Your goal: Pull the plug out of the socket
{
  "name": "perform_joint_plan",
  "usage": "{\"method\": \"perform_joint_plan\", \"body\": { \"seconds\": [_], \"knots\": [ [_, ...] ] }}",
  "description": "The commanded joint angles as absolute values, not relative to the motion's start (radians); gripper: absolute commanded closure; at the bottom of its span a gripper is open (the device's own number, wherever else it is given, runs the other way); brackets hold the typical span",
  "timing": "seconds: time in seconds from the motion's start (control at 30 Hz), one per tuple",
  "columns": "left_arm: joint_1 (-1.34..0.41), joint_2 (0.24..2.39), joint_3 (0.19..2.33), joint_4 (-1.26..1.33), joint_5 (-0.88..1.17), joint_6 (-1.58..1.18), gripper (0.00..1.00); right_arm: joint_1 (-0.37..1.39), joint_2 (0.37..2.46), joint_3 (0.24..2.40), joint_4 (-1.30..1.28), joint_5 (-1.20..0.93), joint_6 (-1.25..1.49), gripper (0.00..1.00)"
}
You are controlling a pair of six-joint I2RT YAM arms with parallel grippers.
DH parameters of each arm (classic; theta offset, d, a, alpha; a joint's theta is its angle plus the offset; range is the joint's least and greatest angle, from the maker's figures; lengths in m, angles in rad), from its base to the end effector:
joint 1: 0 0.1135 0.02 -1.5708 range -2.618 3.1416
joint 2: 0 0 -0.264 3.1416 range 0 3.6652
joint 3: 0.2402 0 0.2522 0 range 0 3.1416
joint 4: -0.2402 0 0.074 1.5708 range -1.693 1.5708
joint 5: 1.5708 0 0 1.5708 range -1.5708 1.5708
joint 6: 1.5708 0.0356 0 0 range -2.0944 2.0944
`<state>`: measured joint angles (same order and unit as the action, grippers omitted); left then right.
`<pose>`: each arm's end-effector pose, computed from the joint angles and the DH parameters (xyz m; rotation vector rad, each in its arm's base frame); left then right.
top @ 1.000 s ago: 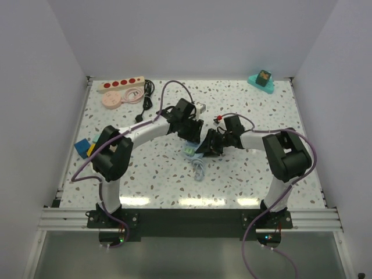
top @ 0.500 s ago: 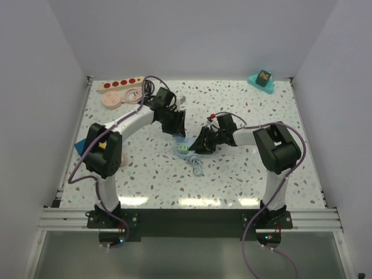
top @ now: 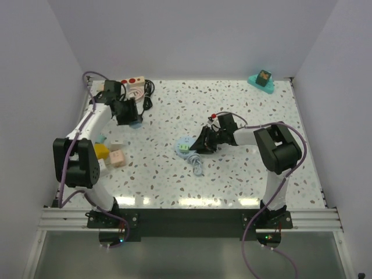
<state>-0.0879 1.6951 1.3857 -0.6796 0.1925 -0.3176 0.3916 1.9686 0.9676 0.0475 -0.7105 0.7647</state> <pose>0.3622 -0.0388 0.2670 -0.2217 2.5730 -0.3998 0.3270 0.1602 0.1006 0.1875 2.7205 1.3132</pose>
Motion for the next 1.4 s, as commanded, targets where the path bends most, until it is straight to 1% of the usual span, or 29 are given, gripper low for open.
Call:
{"method": "perform_joint_plan", "body": {
  "seconds": [0.0, 0.03, 0.07, 0.13, 0.17, 0.2, 0.23, 0.27, 0.33, 0.37, 0.4, 0.43, 0.47, 0.57, 0.6, 0.67, 0.77, 0.87, 1.07, 1.3, 1.37],
  "knots": [
    [0.0, 1.669, 1.284, -0.675, 0.123, -0.29, 1.0, 0.368, 2.068, 0.874, -0.256, -0.313, 0.62, 1.0],
    [0.029, 1.667, 1.267, -0.669, 0.104, -0.288, 1.0, 0.368, 2.059, 0.876, -0.256, -0.317, 0.615, 1.0],
    [0.037, 1.663, 1.235, -0.655, 0.074, -0.29, 0.91, 0.368, 2.054, 0.877, -0.258, -0.325, 0.609, 1.0],
    [0.06, 1.646, 1.206, -0.641, 0.071, -0.298, 0.87, 0.368, 2.045, 0.88, -0.261, -0.334, 0.604, 1.0],
    [0.064, 1.638, 1.194, -0.626, 0.066, -0.307, 0.71, 0.368, 2.036, 0.882, -0.262, -0.337, 0.6, 1.0],
    [0.066, 1.623, 1.174, -0.621, 0.061, -0.311, 0.66, 0.37, 2.031, 0.884, -0.264, -0.341, 0.598, 1.0],
    [0.064, 1.614, 1.166, -0.617, 0.063, -0.316, 0.63, 0.368, 2.028, 0.885, -0.268, -0.344, 0.597, 1.0],
    [0.064, 1.603, 1.154, -0.608, 0.061, -0.325, 0.54, 0.368, 2.023, 0.887, -0.268, -0.345, 0.594, 1.0],
    [0.064, 1.577, 1.147, -0.603, 0.064, -0.333, 0.41, 0.37, 2.02, 0.89, -0.27, -0.356, 0.592, 1.0],
    [0.063, 1.565, 1.144, -0.597, 0.077, -0.34, 0.28, 0.37, 2.02, 0.89, -0.27, -0.359, 0.592, 1.0],
    [0.058, 1.54, 1.143, -0.595, 0.089, -0.344, 0.21, 0.37, 2.017, 0.89, -0.27, -0.365, 0.592, 1.0],
    [0.054, 1.528, 1.14, -0.589, 0.109, -0.345, 0.07, 0.37, 2.016, 0.89, -0.271, -0.367, 0.594, 1.0],
    [0.043, 1.514, 1.132, -0.569, 0.151, -0.345, 0.0, 0.37, 2.014, 0.89, -0.27, -0.367, 0.594, 1.0],
    [-0.075, 1.499, 1.152, -0.574, 0.181, -0.347, 0.0, 0.37, 2.013, 0.896, -0.27, -0.374, 0.598, 1.0],
    [-0.153, 1.505, 1.158, -0.572, 0.195, -0.347, 0.0, 0.37, 2.016, 0.894, -0.267, -0.377, 0.603, 1.0],
    [-0.224, 1.531, 1.17, -0.56, 0.242, -0.362, 0.0, 0.371, 2.017, 0.894, -0.259, -0.388, 0.612, 1.0],
    [-0.377, 1.557, 1.167, -0.513, 0.264, -0.389, 0.0, 0.37, 2.016, 0.896, -0.256, -0.391, 0.621, 1.0],
    [-0.469, 1.592, 1.181, -0.489, 0.259, -0.42, 0.0, 0.37, 2.013, 0.893, -0.255, -0.39, 0.627, 1.0],
    [-0.581, 1.654, 1.224, -0.451, 0.236, -0.457, 0.0, 0.37, 2.016, 0.879, -0.241, -0.394, 0.637, 1.0],
    [-0.653, 1.772, 1.287, -0.466, 0.203, -0.457, 0.0, 0.368, 2.02, 0.873, -0.233, -0.394, 0.64, 1.0],
    [-0.672, 1.799, 1.311, -0.494, 0.163, -0.457, 0.0, 0.37, 2.019, 0.871, -0.23, -0.394, 0.641, 1.0]
  ]
}}
